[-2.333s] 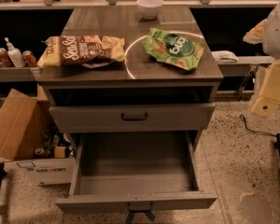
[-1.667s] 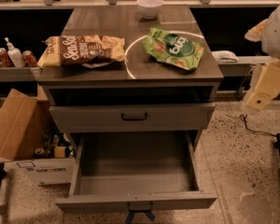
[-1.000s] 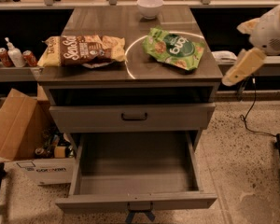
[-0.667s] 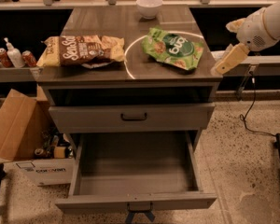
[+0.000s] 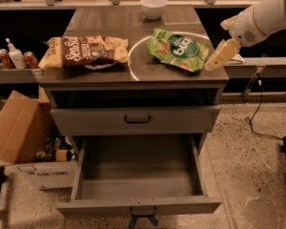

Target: Place green rice chip bag into middle drawer

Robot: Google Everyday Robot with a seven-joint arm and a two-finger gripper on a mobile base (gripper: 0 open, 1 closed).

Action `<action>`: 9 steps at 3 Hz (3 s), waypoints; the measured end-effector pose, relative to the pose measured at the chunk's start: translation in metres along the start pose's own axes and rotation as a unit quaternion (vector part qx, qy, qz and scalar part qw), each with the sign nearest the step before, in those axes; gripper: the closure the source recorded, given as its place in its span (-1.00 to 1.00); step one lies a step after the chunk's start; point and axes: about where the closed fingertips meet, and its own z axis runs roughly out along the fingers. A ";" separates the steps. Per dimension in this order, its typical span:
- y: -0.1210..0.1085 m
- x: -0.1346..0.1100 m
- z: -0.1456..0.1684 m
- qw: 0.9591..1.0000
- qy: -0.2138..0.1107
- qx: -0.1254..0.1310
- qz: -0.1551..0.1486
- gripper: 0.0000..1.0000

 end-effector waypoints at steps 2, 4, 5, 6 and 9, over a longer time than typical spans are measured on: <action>-0.026 -0.026 0.044 1.000 0.003 -0.001 0.031 -1.00; -0.035 -0.042 0.071 0.998 -0.002 0.000 0.056 -1.00; -0.027 -0.046 0.091 0.997 -0.007 -0.024 0.068 -1.00; -0.021 -0.045 0.105 0.996 -0.010 -0.045 0.075 -1.00; 0.002 -0.047 0.113 0.992 -0.043 -0.092 0.071 0.44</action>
Offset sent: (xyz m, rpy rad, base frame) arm 0.0774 0.0410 -0.0063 0.0368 0.0422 -0.0862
